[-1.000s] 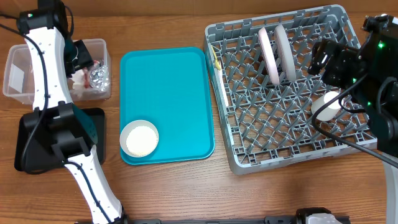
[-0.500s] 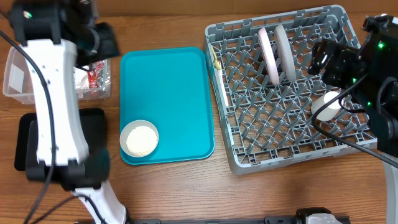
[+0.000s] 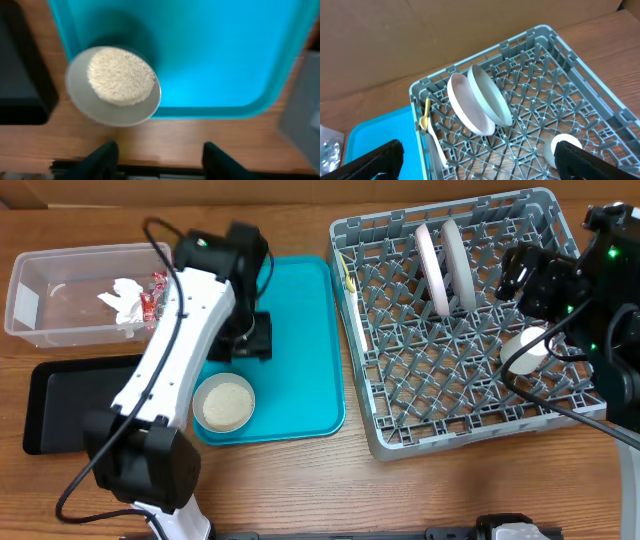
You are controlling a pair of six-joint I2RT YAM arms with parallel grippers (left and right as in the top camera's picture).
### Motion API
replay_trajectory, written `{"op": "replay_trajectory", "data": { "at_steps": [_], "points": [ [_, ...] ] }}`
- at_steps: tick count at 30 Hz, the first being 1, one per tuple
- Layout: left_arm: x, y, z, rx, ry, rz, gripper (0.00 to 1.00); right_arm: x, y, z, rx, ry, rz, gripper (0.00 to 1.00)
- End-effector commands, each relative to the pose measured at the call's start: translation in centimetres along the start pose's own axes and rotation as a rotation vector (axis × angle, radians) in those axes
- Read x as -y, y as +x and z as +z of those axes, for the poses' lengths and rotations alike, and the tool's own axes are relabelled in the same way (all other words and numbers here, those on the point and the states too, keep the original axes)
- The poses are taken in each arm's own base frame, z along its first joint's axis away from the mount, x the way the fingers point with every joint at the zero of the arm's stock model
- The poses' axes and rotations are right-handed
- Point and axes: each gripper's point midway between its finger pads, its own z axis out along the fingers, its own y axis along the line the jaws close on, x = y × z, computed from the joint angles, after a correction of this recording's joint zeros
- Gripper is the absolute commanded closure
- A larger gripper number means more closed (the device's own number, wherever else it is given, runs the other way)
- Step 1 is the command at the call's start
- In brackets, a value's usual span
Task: Sort waste into correct bins and load items into the dishwasher rack
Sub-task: 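Move the left gripper to the white rice bowl and grasp its rim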
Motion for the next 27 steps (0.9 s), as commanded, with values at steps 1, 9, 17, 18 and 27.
{"op": "replay_trajectory", "data": {
  "at_steps": [1,9,17,18,27],
  "points": [
    [0.7,1.6,3.3,-0.071,-0.004,-0.015,0.45,0.2,-0.2,-0.1,0.011,0.006,0.002,0.00],
    [-0.1,2.7,9.3,-0.088,-0.087,-0.061,0.44,0.2,-0.2,-0.1,0.011,0.006,0.002,0.00],
    [-0.7,1.0,12.3,0.011,-0.117,-0.063,0.61,0.2,-0.2,-0.1,0.011,0.006,0.002,0.00],
    [-0.7,0.9,12.5,0.016,-0.115,-0.063,0.64,0.2,-0.2,-0.1,0.011,0.006,0.002,0.00],
    [-0.7,0.7,14.2,0.041,-0.104,-0.061,0.89,0.2,-0.2,-0.1,0.011,0.006,0.002,0.00]
  ]
}}
